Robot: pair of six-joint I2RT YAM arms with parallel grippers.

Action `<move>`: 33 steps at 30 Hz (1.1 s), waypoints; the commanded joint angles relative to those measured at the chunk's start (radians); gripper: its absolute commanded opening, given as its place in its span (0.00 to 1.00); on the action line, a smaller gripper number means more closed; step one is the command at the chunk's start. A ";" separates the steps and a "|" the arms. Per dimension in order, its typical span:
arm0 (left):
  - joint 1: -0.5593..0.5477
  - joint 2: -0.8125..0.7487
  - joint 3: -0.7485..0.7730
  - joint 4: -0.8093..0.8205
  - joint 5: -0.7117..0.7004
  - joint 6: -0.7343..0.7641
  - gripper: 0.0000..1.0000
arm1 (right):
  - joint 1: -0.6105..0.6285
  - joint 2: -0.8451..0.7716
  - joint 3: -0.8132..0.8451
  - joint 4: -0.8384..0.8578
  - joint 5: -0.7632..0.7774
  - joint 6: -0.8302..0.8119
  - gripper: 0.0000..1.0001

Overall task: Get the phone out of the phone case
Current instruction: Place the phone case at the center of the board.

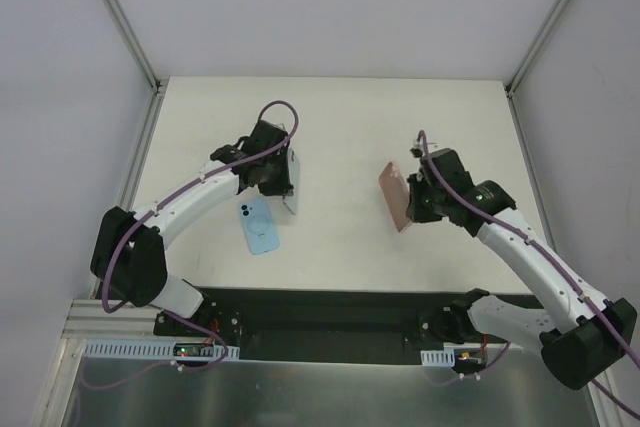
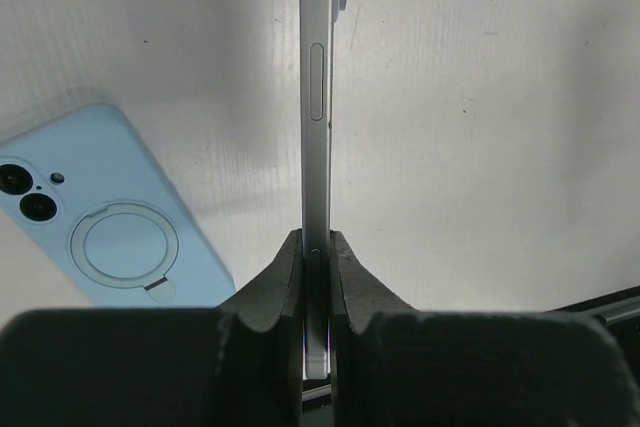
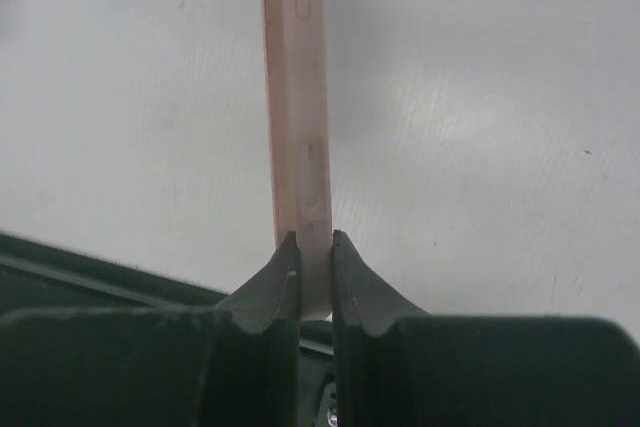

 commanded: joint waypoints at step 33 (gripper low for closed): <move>0.196 0.035 0.166 -0.210 -0.252 0.143 0.00 | -1.068 0.278 -0.085 0.687 -0.513 0.358 0.01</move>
